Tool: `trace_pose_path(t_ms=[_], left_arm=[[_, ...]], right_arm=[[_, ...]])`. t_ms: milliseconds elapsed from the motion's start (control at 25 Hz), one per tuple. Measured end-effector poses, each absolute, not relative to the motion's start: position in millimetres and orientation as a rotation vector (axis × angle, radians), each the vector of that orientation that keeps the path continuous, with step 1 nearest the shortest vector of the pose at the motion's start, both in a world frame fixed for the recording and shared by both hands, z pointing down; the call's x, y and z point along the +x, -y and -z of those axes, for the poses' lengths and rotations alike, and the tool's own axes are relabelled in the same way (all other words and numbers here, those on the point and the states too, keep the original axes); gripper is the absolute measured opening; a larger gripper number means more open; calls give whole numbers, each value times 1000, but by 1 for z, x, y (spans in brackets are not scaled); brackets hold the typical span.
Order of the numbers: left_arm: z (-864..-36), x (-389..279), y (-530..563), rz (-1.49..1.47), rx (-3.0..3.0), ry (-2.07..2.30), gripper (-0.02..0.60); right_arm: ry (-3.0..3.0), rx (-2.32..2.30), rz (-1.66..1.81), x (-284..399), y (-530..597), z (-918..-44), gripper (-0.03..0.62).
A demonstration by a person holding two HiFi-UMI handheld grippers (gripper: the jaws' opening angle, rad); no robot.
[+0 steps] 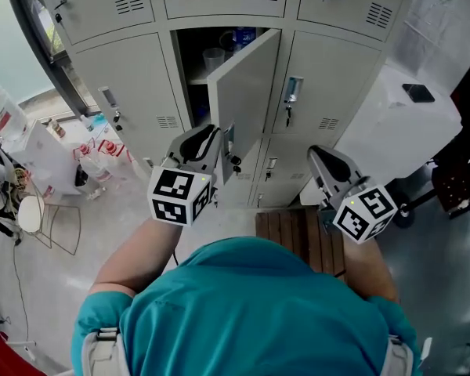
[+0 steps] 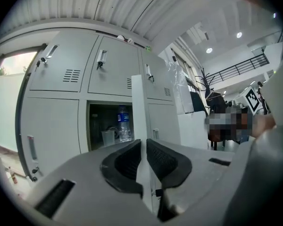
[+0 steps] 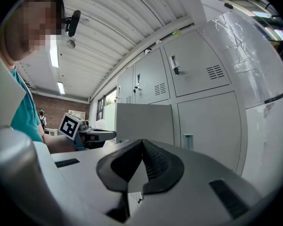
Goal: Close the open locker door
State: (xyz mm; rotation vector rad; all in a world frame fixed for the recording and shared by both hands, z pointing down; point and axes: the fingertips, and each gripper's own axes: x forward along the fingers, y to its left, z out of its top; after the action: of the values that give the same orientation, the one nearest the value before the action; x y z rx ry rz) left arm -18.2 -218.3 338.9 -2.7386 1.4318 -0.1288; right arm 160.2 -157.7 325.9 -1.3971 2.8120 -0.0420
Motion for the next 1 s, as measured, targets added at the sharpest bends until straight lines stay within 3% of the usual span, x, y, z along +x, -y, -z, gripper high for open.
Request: trace_pose_path(t_ms=[80, 1000], left_arm=[[-340, -35, 231, 129, -2733, -1450, 21], [-339, -113, 366, 125, -2763, -1309, 20]], right_arm=[[-2809, -1413, 44, 148, 165, -326, -1], [-2661, -1739, 79, 78, 225, -327, -2]])
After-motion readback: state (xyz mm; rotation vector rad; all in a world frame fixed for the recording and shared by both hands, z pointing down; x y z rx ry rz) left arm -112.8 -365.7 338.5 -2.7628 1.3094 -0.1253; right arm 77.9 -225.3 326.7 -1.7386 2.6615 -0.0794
